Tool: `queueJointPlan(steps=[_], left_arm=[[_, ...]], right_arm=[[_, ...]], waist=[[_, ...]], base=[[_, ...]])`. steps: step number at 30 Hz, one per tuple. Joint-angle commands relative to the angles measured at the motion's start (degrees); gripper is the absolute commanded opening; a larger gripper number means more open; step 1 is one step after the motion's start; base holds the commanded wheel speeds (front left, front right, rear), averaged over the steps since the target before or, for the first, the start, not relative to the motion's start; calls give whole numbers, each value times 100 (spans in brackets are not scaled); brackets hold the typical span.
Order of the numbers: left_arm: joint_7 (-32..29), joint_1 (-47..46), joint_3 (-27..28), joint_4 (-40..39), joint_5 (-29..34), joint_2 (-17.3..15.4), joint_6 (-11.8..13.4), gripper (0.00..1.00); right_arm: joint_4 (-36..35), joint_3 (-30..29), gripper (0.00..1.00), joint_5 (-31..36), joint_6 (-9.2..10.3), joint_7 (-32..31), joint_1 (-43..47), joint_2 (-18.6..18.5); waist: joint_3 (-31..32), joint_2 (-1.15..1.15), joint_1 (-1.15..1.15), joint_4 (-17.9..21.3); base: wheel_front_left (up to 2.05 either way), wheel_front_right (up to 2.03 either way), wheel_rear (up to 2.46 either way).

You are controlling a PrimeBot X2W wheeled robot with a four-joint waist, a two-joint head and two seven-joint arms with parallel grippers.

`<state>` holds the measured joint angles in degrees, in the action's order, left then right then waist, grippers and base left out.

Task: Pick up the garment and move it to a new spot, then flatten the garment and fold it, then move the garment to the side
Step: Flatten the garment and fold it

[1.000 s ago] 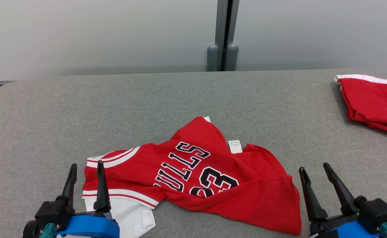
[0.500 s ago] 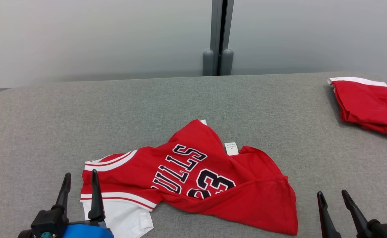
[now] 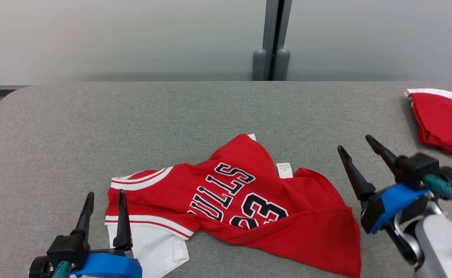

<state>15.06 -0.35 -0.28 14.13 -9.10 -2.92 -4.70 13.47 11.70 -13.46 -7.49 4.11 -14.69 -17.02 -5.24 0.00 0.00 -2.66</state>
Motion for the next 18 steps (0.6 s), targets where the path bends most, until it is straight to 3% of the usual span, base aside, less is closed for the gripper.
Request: queueJointPlan(steps=[1, 10, 18], left_arm=[[15, -103, -20, 17, -23, 5, -25, 100], [15, -263, -217, 77, -157, 3, 12, 100], [15, -346, -353, 107, -240, 4, 52, 100]], right_arm=[[102, 103, 100, -95, -1, -166, -263, -122], [1030, 1349, 100, -908, -1, -1589, -1593, -633], [1823, 2444, 100, -1553, -1, -2373, -2016, -907]], waist=[[-57, 0, 0, -72], [-255, 0, 0, -418], [-386, 0, 0, -612]], base=[[0, 0, 0], [0, 0, 0], [0, 0, 0]])
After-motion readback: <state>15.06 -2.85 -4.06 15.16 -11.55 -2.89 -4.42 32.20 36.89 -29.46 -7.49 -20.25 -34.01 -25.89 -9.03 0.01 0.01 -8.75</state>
